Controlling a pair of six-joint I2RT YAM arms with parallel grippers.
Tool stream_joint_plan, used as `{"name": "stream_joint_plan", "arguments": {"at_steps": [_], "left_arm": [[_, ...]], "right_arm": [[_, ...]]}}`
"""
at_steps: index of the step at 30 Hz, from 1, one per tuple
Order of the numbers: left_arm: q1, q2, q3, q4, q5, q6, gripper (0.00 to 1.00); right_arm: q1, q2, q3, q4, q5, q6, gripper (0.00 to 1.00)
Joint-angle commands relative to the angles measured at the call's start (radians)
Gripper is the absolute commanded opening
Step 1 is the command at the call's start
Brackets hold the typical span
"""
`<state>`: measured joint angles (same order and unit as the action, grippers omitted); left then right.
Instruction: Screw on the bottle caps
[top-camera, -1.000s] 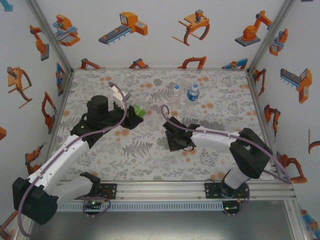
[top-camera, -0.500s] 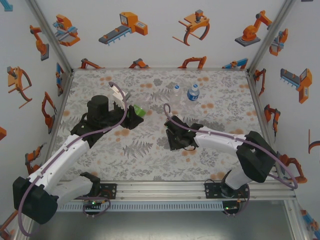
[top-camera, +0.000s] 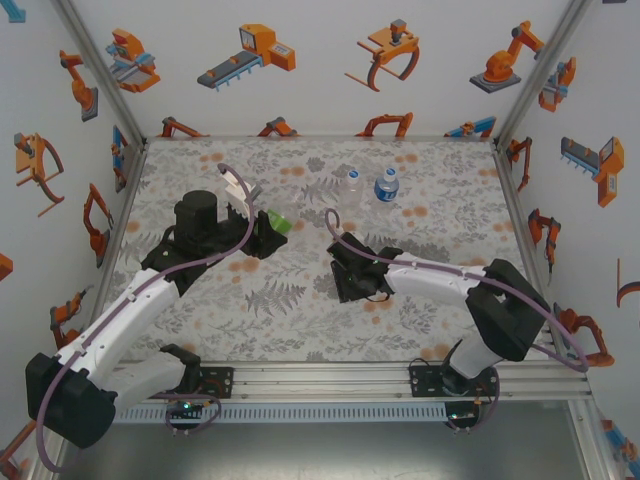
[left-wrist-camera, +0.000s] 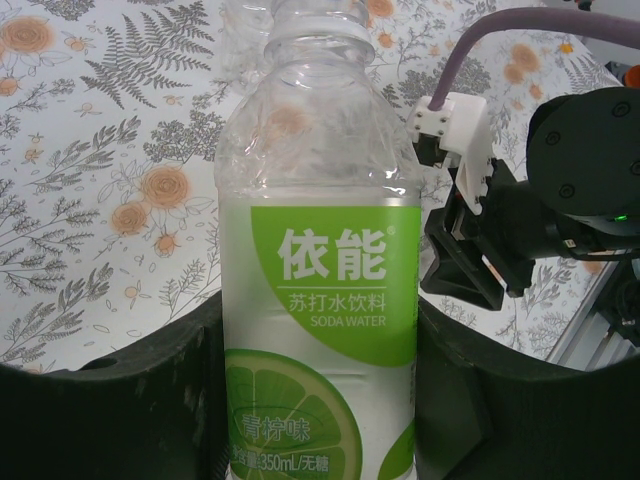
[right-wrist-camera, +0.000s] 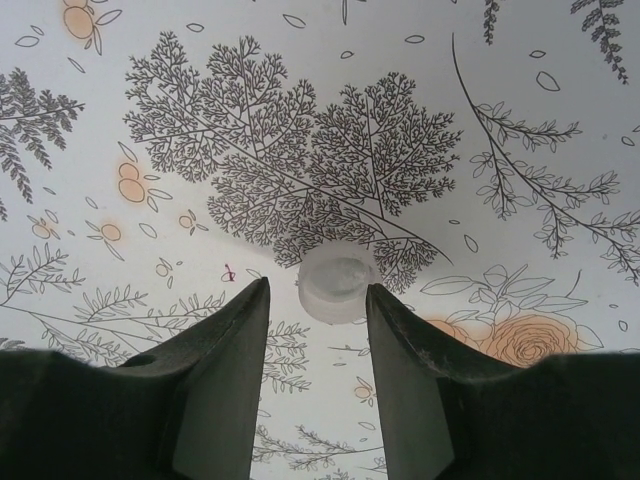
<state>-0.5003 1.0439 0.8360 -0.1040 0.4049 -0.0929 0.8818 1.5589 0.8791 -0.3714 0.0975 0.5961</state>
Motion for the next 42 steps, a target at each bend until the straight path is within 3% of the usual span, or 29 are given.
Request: {"name": "stream_joint_plan", "arguments": {"at_steps": [1, 20, 42], "left_arm": [[0.007, 0.005, 0.032, 0.027, 0.017, -0.010, 0.00], [0.007, 0.002, 0.032, 0.027, 0.015, -0.010, 0.00], [0.007, 0.014, 0.037, 0.031, 0.020, -0.017, 0.00]], "right_arm": [[0.009, 0.012, 0.007, 0.002, 0.008, 0.016, 0.44], [0.009, -0.039, 0.044, -0.045, 0.054, -0.003, 0.47], [0.009, 0.034, 0.015, -0.029, 0.045, 0.012, 0.49]]}}
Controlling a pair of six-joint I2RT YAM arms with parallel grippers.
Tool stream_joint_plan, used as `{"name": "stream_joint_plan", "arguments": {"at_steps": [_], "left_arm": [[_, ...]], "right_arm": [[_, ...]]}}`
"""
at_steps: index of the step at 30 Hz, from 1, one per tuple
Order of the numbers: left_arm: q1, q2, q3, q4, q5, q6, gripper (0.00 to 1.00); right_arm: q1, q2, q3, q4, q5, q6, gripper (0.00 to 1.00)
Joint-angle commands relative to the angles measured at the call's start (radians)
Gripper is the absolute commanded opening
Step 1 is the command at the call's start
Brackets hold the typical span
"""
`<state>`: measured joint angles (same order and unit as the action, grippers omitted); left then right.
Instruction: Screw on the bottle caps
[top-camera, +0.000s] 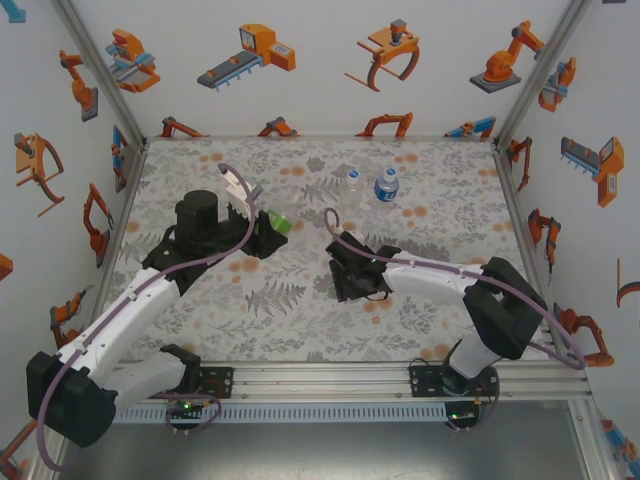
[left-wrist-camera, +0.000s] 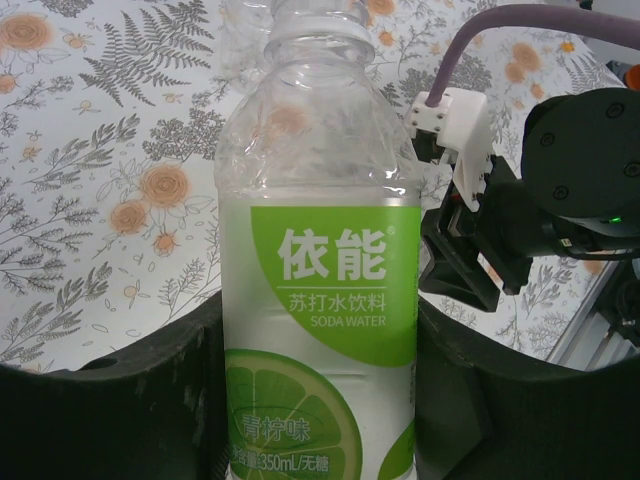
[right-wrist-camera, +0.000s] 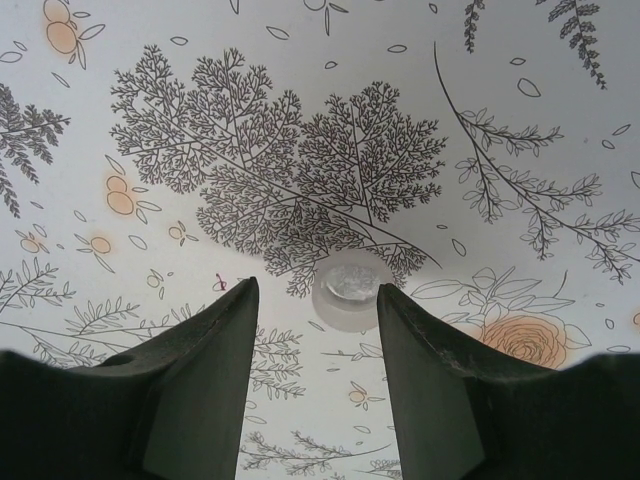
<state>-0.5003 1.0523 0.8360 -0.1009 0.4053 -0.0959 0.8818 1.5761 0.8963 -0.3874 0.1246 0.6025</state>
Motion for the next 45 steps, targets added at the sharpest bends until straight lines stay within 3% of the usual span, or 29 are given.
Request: {"name": "stream_joint_plan", "arguments": {"at_steps": [1, 18, 27, 45], "left_arm": [[0.007, 0.006, 0.038, 0.028, 0.021, -0.014, 0.00], [0.007, 0.003, 0.040, 0.028, 0.023, -0.016, 0.00], [0.007, 0.005, 0.043, 0.027, 0.026, -0.016, 0.00], [0.007, 0.016, 0.045, 0.033, 0.029, -0.017, 0.00]], "right_arm": [[0.009, 0.022, -0.002, -0.013, 0.019, 0.006, 0.49], [0.006, -0.038, 0.033, -0.059, 0.043, -0.009, 0.50], [0.005, -0.024, 0.027, -0.074, 0.055, -0.004, 0.55], [0.002, 0.044, 0.013, -0.054, 0.033, 0.003, 0.53]]}}
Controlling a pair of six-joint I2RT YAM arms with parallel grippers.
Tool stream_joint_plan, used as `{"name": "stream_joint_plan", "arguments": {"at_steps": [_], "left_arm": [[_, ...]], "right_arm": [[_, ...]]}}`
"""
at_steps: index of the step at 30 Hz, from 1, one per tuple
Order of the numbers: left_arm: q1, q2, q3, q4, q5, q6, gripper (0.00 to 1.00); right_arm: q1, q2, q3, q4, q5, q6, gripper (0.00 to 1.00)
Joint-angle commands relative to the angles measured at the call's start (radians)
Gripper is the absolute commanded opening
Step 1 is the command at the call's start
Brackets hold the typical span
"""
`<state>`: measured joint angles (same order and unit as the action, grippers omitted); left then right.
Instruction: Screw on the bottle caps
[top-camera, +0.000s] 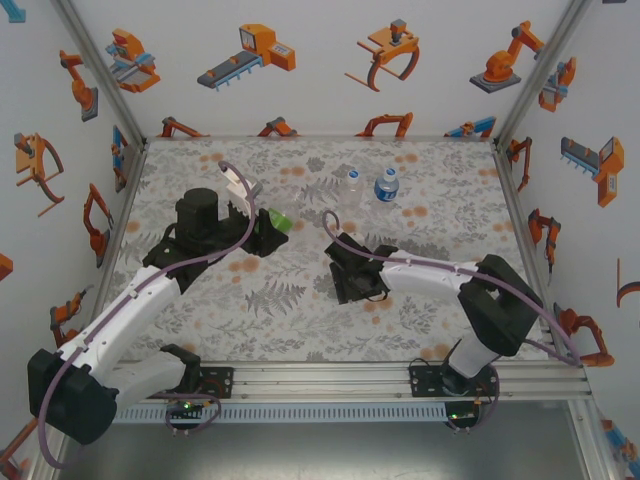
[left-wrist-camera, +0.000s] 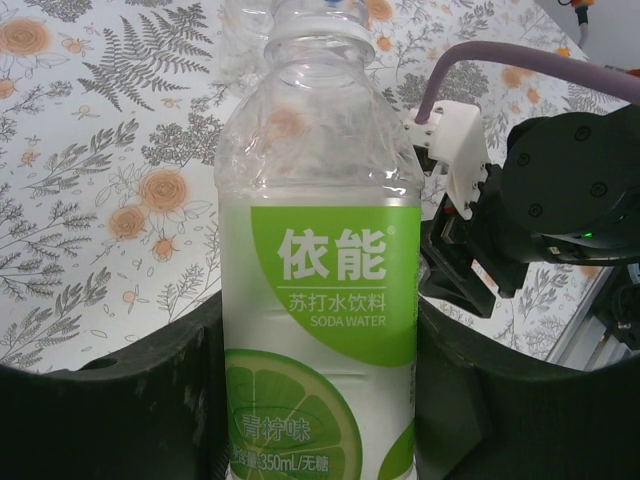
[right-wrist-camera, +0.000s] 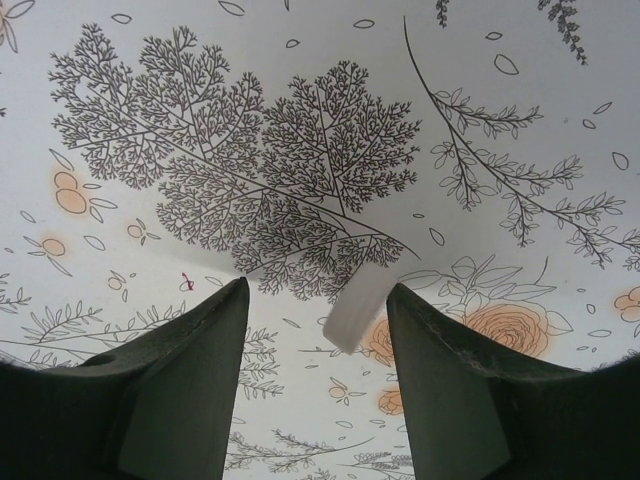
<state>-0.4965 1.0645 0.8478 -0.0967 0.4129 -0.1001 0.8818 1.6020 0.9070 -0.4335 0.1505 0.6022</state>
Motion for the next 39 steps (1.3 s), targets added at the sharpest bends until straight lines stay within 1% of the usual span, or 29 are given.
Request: {"name": "stream_joint_plan", "arguments": {"at_steps": [1, 6, 9, 12, 16, 20, 23, 25, 29, 31, 35, 39], "left_arm": [[0.003, 0.006, 0.033, 0.031, 0.021, -0.014, 0.00], [0.005, 0.006, 0.033, 0.027, 0.020, -0.012, 0.00], [0.003, 0.003, 0.033, 0.027, 0.019, -0.013, 0.00], [0.004, 0.003, 0.031, 0.026, 0.016, -0.012, 0.00], [0.004, 0.002, 0.028, 0.026, 0.016, -0.012, 0.00], [0.005, 0.002, 0.028, 0.025, 0.016, -0.012, 0.00], [0.004, 0.002, 0.028, 0.025, 0.016, -0.013, 0.00], [0.004, 0.002, 0.028, 0.022, 0.017, -0.012, 0.00], [0.004, 0.002, 0.028, 0.018, 0.015, -0.006, 0.00], [0.005, 0.003, 0.027, 0.020, 0.015, -0.006, 0.00], [0.006, 0.008, 0.023, 0.031, 0.020, -0.013, 0.00], [0.005, 0.014, 0.021, 0.040, 0.027, -0.018, 0.00]], "right_arm": [[0.002, 0.022, 0.003, -0.008, 0.003, 0.004, 0.51], [-0.017, 0.015, -0.018, 0.023, -0.029, 0.016, 0.36], [-0.040, -0.007, -0.041, 0.060, -0.073, 0.033, 0.29], [-0.069, -0.031, -0.071, 0.120, -0.140, 0.057, 0.25], [-0.121, -0.061, -0.131, 0.279, -0.257, 0.108, 0.24], [-0.199, -0.059, -0.202, 0.484, -0.377, 0.189, 0.26], [-0.258, -0.051, -0.267, 0.600, -0.431, 0.256, 0.31], [-0.293, -0.052, -0.310, 0.638, -0.449, 0.282, 0.33], [-0.348, -0.078, -0.383, 0.618, -0.443, 0.295, 0.38], [-0.367, -0.104, -0.409, 0.587, -0.427, 0.292, 0.39], [-0.385, -0.161, -0.435, 0.533, -0.393, 0.288, 0.39], [-0.385, -0.170, -0.433, 0.541, -0.408, 0.293, 0.34]]}}
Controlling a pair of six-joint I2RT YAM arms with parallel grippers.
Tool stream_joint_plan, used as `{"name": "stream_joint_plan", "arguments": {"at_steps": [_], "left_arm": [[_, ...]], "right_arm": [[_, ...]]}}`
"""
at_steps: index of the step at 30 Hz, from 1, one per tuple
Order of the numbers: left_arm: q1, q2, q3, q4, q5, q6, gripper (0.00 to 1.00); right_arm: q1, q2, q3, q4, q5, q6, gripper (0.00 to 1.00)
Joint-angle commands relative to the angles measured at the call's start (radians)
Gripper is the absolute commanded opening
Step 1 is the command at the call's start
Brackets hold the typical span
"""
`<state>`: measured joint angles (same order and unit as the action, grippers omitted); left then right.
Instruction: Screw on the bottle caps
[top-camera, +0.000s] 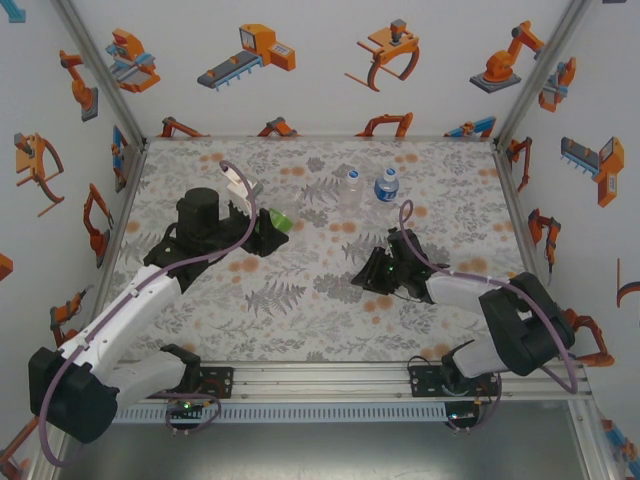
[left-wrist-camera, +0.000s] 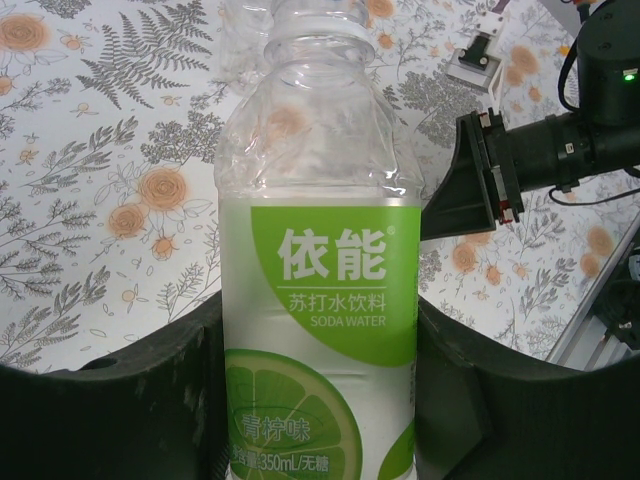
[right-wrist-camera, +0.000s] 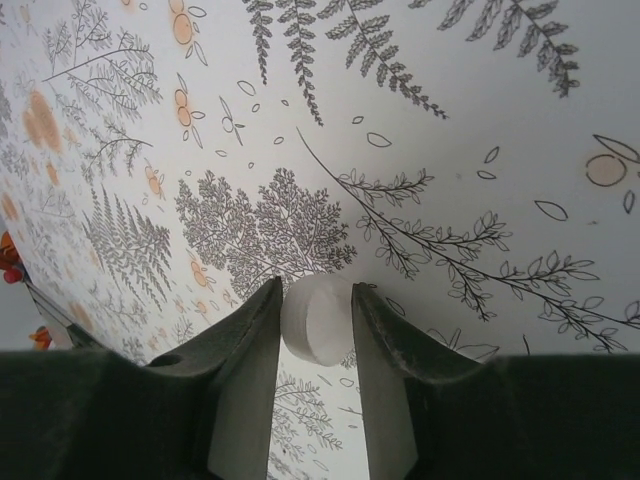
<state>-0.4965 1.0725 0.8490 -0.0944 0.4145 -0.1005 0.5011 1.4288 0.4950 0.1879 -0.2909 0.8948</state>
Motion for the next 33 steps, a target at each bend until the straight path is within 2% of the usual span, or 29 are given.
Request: {"name": "stream_joint_plan", "arguments": {"at_steps": [1, 5, 13, 15, 18, 23, 28, 33], "left_arm": [[0.006, 0.006, 0.021, 0.037, 0.026, -0.018, 0.00], [0.007, -0.004, 0.022, 0.030, 0.022, -0.015, 0.00], [0.006, -0.013, 0.017, 0.023, 0.017, -0.015, 0.00], [0.006, -0.014, 0.018, 0.022, 0.015, -0.014, 0.00], [0.006, -0.019, 0.019, 0.014, 0.013, -0.012, 0.00], [0.008, -0.025, 0.018, 0.004, 0.007, -0.004, 0.00], [0.007, -0.019, 0.020, 0.010, 0.009, -0.007, 0.00], [0.007, -0.010, 0.024, 0.018, 0.014, -0.011, 0.00]], "right_arm": [[-0.003, 0.011, -0.018, -0.062, 0.016, 0.009, 0.34], [-0.004, 0.035, -0.034, 0.074, -0.050, 0.075, 0.28], [-0.004, 0.206, -0.088, 0.523, -0.190, 0.282, 0.23], [-0.005, 0.239, -0.093, 0.543, -0.196, 0.283, 0.20], [-0.015, 0.249, -0.123, 0.539, -0.168, 0.266, 0.20], [-0.039, 0.206, -0.142, 0.411, -0.109, 0.201, 0.30], [-0.039, 0.078, -0.055, 0.038, -0.004, 0.041, 0.36], [-0.039, -0.003, 0.044, -0.216, 0.082, -0.088, 0.38]]}}
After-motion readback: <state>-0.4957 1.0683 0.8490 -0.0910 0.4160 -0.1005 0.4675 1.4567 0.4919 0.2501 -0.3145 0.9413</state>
